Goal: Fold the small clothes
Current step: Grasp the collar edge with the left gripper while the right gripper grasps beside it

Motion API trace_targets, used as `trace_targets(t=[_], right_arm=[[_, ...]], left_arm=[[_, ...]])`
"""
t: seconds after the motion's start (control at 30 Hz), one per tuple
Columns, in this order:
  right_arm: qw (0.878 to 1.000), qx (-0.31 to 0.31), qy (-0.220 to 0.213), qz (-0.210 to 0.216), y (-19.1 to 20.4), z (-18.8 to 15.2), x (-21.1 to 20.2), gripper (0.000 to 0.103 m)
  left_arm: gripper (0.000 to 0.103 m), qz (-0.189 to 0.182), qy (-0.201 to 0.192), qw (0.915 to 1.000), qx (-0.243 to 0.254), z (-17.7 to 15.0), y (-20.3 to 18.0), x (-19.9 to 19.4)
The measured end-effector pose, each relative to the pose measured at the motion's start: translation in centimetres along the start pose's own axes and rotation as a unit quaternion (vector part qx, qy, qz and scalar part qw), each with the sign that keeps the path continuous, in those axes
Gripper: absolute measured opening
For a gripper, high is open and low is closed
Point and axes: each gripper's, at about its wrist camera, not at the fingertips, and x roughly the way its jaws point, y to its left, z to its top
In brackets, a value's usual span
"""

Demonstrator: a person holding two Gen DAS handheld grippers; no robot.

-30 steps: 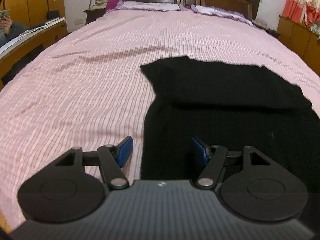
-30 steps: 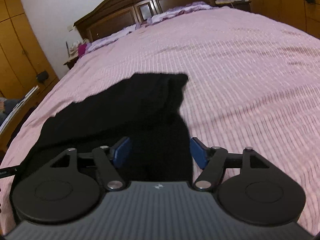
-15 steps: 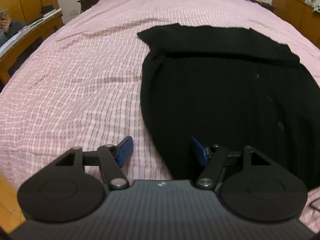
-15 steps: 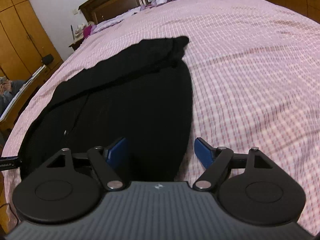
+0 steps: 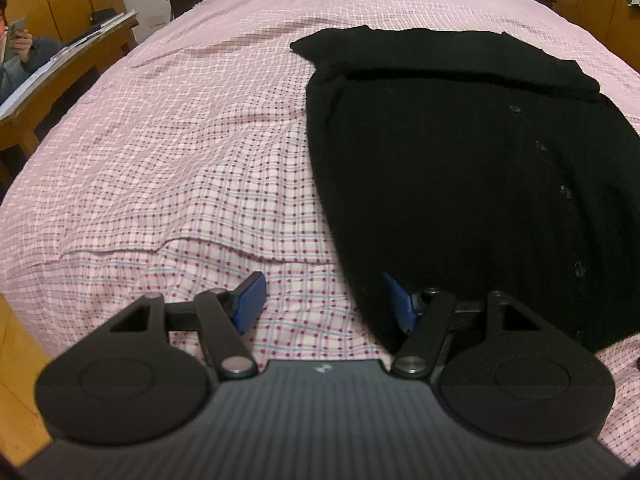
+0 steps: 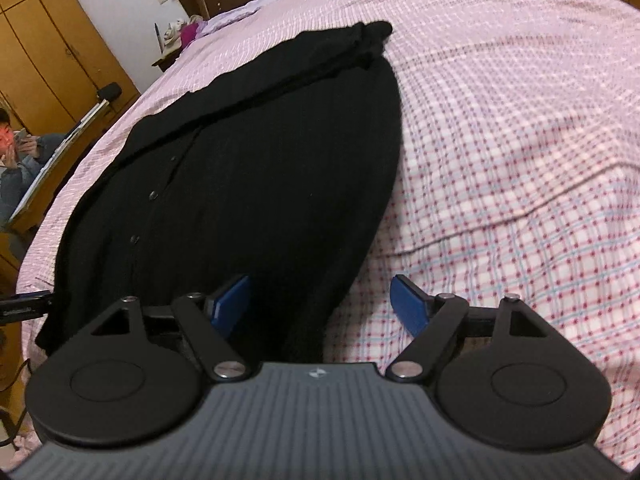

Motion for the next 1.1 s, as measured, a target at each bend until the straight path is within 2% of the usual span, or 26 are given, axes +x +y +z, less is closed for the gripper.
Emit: trace_targets(t=[0.03,0.13,0.17,0.43,0.5,0.53,0.57,0.6,0.67,0.73,0.87,1.1], right_arm=[[1.000,0.001,0.003,0.003,-0.1,-0.1,0.0,0.082],[1.000,0.003,0.009,0.009,-0.2,-0.3,-0.1,0.082],[1.000,0.005,0.011,0.011,-0.2,-0.3,-0.1,0.082],[0.999,-0.003,0.021,0.029,0.0,-0.6,-0.1,0.080],[0.999,-0.005,0.020,0.035,0.0,-0.7,-0.2,0.071],[0.999,-0.004,0.020,0.038,0.0,-0.7,-0.2,0.060],[0.999,-0.003,0.020,0.040,-0.1,-0.7,-0.2,0.048],[0.999,0.000,0.020,0.042,-0.2,-0.7,-0.3,0.041],[0.999,0.006,0.018,0.043,-0.6,-0.6,-0.3,0.020],[0.998,0.012,0.005,0.055,-0.9,-0.4,-0.9,0.009],[0.993,0.036,-0.043,0.100,-1.4,0.4,-2.9,0.006],[0.979,0.050,-0.135,0.143,-0.6,3.4,-5.8,0.005]], left_arm=[[0.066,-0.012,-0.001,0.9999,-0.005,0.0,0.0,-0.1],[0.066,-0.095,0.005,0.9951,-0.026,-0.3,-0.2,-0.1],[0.066,-0.110,0.006,0.9935,-0.029,-0.4,-0.5,0.0],[0.064,-0.122,0.000,0.9924,-0.018,-0.9,-1.8,0.6],[0.049,-0.130,-0.003,0.9913,-0.021,-0.9,-1.6,0.5],[0.044,-0.135,-0.003,0.9905,-0.025,-0.9,-1.5,0.5],[0.034,-0.141,-0.004,0.9895,-0.030,-1.0,-1.3,0.5],[0.025,-0.146,-0.004,0.9886,-0.035,-1.0,-1.1,0.4],[0.015,-0.148,-0.011,0.9881,-0.042,-1.0,-0.8,0.0],[0.010,-0.157,-0.023,0.9860,-0.051,-0.9,-0.4,-0.7],[0.008,-0.191,-0.060,0.9759,-0.086,-0.2,0.8,-2.5],[0.008,-0.204,-0.143,0.9626,-0.106,2.4,1.2,-5.0]])
